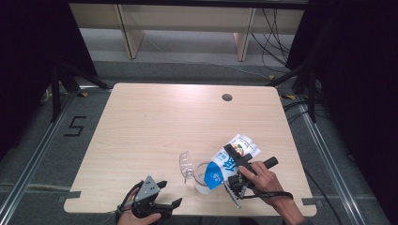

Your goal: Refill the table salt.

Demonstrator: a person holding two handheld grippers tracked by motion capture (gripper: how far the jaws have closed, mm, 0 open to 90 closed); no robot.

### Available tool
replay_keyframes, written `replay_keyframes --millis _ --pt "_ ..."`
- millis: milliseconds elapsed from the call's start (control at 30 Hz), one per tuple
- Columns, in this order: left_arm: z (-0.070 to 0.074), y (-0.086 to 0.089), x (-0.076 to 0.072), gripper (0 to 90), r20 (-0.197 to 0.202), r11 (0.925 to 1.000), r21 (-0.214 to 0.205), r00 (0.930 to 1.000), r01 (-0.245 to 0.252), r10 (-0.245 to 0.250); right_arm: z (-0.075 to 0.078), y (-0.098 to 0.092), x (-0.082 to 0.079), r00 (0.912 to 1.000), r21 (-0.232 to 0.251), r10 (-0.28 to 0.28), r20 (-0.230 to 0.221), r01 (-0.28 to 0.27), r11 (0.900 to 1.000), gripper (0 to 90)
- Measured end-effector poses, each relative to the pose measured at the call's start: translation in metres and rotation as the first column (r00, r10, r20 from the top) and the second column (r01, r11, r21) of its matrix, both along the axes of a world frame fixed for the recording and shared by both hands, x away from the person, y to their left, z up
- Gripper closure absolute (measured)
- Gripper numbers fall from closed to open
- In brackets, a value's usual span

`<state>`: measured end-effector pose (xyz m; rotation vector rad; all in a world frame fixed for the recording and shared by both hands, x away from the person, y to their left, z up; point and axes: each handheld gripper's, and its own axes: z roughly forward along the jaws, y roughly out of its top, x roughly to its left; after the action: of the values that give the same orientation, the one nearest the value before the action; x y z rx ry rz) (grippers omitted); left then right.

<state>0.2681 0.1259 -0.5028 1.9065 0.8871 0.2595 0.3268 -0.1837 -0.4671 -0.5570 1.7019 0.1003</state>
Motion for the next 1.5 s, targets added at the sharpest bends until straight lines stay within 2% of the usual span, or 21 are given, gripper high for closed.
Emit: replay_keyframes --millis 233,300,333,367,400,500,600,633,733,767,833,900,933,1067,1167,1200,1233,1267,1333,1367,1500 --pt "0.0001 0.0002 -0.0001 18.5 0.001 1.0 0.002 1.0 0.004 -0.004 0.0002 0.0003 0.0005 0.9999 -0.013 0.011 0.009 -0.011 0.9999 49.8" --pt "0.0002 0.0002 0.0 18.5 -0.001 1.0 0.001 1.0 0.003 -0.003 0.0023 0.0016 0.0012 0.9991 -0.034 0.033 0.027 -0.032 0.9989 49.8" --pt "0.0002 0.0002 0.0 18.5 0.0 1.0 0.001 1.0 0.002 -0.002 0.0008 0.0011 0.0015 0.9986 -0.014 0.04 0.034 -0.04 0.9991 49.8" --pt "0.0002 0.0003 -0.0001 18.5 0.001 1.0 0.003 1.0 0.004 -0.004 -0.001 0.0002 0.0008 0.9996 0.002 0.02 0.02 -0.02 0.9998 49.8" --pt "0.0002 0.0003 -0.0001 18.4 0.001 1.0 0.003 1.0 0.004 -0.004 0.0006 0.0006 0.0006 0.9992 -0.018 0.028 0.029 -0.027 0.9995 49.8" --pt "0.0002 0.0001 -0.0001 18.5 0.0 1.0 0.001 1.0 0.003 -0.003 0.0014 0.0012 0.0011 0.9987 -0.014 0.038 0.033 -0.038 0.9992 50.1" --pt "-0.0003 -0.0003 -0.0001 18.5 0.003 1.0 -0.007 1.0 -0.002 0.002 0.002 0.0009 0.0003 0.9994 -0.021 0.023 0.025 -0.023 0.9995 50.2" --pt "-0.0002 -0.0002 -0.0001 18.5 0.005 1.0 -0.005 1.0 -0.002 0.002 0.0003 -0.0001 -0.0001 0.9999 -0.004 0.004 0.013 -0.004 1.0 50.2" --pt "0.0002 0.0002 -0.0001 18.5 0.001 1.0 0.003 1.0 0.004 -0.004 0.0 -0.0004 0.0001 0.9997 0.006 0.012 0.02 -0.012 0.9999 50.3" --pt "0.0002 0.0001 -0.0001 18.5 0.0 1.0 0.001 1.0 0.002 -0.002 -0.002 -0.0008 -0.0005 0.9999 0.03 0.001 0.012 -0.001 0.9995 50.3" --pt "0.0002 0.0002 -0.0001 18.5 0.001 1.0 0.002 1.0 0.004 -0.004 -0.0017 -0.0006 -0.0006 0.9999 0.024 -0.001 0.013 0.0 0.9997 50.3" --pt "0.0002 0.0002 -0.0001 18.5 0.001 1.0 0.003 1.0 0.004 -0.004 0.0018 0.0013 0.0008 0.9987 -0.013 0.039 0.034 -0.038 0.9992 50.4" --pt "0.0002 0.0001 -0.0001 18.5 -0.001 1.0 0.002 1.0 0.002 -0.002 0.0005 0.0005 0.0 0.9994 0.001 0.022 0.027 -0.022 0.9998 50.5" --pt "0.0003 0.0001 -0.0003 18.4 -0.001 1.0 0.003 1.0 0.001 -0.001 0.0014 0.0012 0.0006 0.9989 -0.018 0.035 0.032 -0.034 0.9993 50.6" --pt "0.0003 0.0 -0.0004 18.5 0.0 1.0 0.004 1.0 0.0 0.0 0.001 0.0005 0.0002 0.9994 -0.005 0.021 0.029 -0.021 0.9998 50.7" --pt "0.0002 0.0 -0.0004 18.5 -0.001 1.0 0.003 1.0 0.001 -0.001 0.0024 0.0012 0.0009 0.9987 -0.02 0.036 0.036 -0.035 0.9992 50.7" --pt "-0.0001 -0.0001 0.0 18.5 0.003 1.0 0.0 1.0 0.004 -0.004 0.0004 -0.0001 0.0003 0.9996 0.006 0.016 0.023 -0.016 0.9999 50.7" --pt "-0.0003 -0.0003 0.0 18.5 0.004 1.0 -0.004 1.0 -0.001 0.001 0.0025 0.0008 0.0008 0.9989 -0.018 0.03 0.036 -0.029 0.9994 50.8" --pt "-0.0005 -0.0003 0.0 18.5 0.005 1.0 -0.005 1.0 0.002 -0.002 0.0028 0.001 0.0012 0.9986 -0.022 0.034 0.039 -0.034 0.9992 50.8" --pt "-0.0001 0.0002 0.0003 18.5 0.012 1.0 0.002 0.9999 0.008 -0.008 0.0005 -0.0003 0.0003 0.9996 0.003 0.013 0.027 -0.013 0.9999 50.8" --pt "-0.0002 -0.0003 -0.0004 18.4 0.002 1.0 -0.004 1.0 0.0 0.0 0.0019 0.0011 0.0006 0.9988 -0.016 0.031 0.038 -0.03 0.9994 50.9"
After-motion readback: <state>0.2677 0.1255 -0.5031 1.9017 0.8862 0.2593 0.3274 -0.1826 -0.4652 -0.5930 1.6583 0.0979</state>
